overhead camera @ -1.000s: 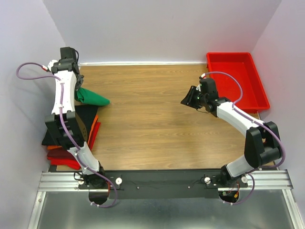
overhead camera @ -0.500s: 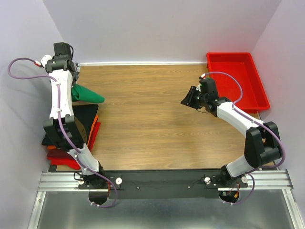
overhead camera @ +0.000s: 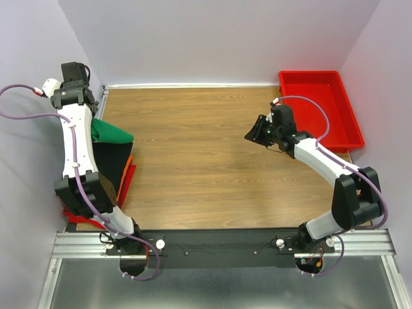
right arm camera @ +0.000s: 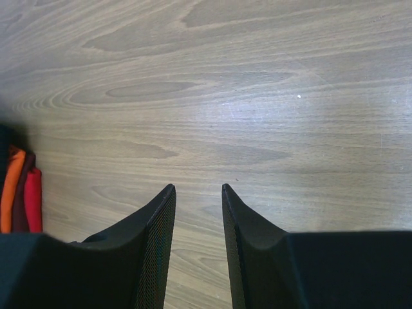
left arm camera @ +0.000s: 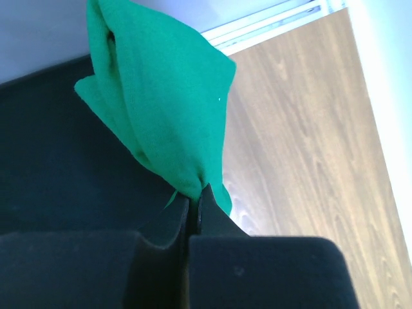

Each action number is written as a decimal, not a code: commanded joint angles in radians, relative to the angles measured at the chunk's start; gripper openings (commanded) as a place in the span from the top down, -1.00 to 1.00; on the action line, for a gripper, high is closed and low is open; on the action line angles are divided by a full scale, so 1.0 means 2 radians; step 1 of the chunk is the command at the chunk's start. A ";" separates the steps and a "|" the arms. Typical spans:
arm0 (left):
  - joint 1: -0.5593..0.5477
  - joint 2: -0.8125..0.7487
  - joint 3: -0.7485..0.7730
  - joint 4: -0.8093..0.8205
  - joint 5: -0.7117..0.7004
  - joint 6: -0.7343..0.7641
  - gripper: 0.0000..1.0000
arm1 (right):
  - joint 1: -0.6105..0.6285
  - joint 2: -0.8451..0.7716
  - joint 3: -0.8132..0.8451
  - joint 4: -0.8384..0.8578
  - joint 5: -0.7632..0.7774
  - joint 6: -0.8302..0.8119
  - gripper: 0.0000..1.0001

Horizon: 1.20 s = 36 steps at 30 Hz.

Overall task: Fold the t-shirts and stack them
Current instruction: Neatly place the folded tshirt to the corner

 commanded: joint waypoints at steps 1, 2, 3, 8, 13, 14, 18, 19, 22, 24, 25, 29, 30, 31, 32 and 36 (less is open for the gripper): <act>0.012 -0.038 -0.032 0.005 -0.027 0.006 1.00 | 0.003 -0.014 0.002 -0.015 -0.014 -0.006 0.17; 0.013 -0.043 -0.040 0.006 -0.029 0.006 1.00 | 0.004 -0.015 0.001 -0.015 -0.015 -0.006 0.17; 0.017 -0.048 -0.050 0.007 -0.029 0.007 1.00 | 0.006 -0.017 0.001 -0.015 -0.017 -0.006 0.17; 0.036 -0.100 -0.119 0.020 -0.039 0.010 1.00 | 0.009 -0.024 -0.007 -0.018 -0.023 -0.008 0.17; 0.047 -0.164 -0.209 0.032 -0.049 0.009 1.00 | 0.016 -0.029 -0.013 -0.023 -0.031 -0.011 0.17; 0.050 -0.173 -0.222 0.033 -0.051 0.009 1.00 | 0.018 -0.029 -0.014 -0.024 -0.032 -0.012 0.16; 0.065 -0.211 -0.285 0.046 -0.055 0.017 1.00 | 0.029 -0.034 -0.022 -0.026 -0.034 -0.014 0.16; 0.070 -0.219 -0.296 0.044 -0.057 0.013 0.71 | 0.030 -0.038 -0.025 -0.026 -0.036 -0.014 0.16; 0.074 -0.257 -0.334 0.040 -0.065 0.013 0.04 | 0.032 -0.042 -0.030 -0.028 -0.037 -0.017 0.16; 0.074 -0.275 -0.333 0.036 -0.070 0.015 -0.01 | 0.033 -0.047 -0.032 -0.028 -0.037 -0.018 0.16; 0.074 -0.283 -0.328 0.035 -0.069 0.018 -0.04 | 0.033 -0.047 -0.032 -0.028 -0.037 -0.018 0.16; 0.074 -0.313 -0.294 0.043 -0.046 0.031 -0.18 | 0.035 -0.046 -0.029 -0.028 -0.039 -0.019 0.16; 0.074 -0.316 -0.291 0.049 -0.046 0.037 -0.19 | 0.035 -0.046 -0.029 -0.028 -0.038 -0.019 0.16; 0.073 -0.324 -0.290 0.059 -0.027 0.054 -0.22 | 0.036 -0.046 -0.030 -0.028 -0.037 -0.019 0.16; 0.074 -0.328 -0.293 0.069 -0.014 0.060 -0.26 | 0.036 -0.047 -0.030 -0.028 -0.037 -0.019 0.16; 0.046 -0.339 -0.304 0.128 0.057 0.073 -0.33 | 0.035 -0.054 -0.028 -0.029 -0.030 -0.020 0.15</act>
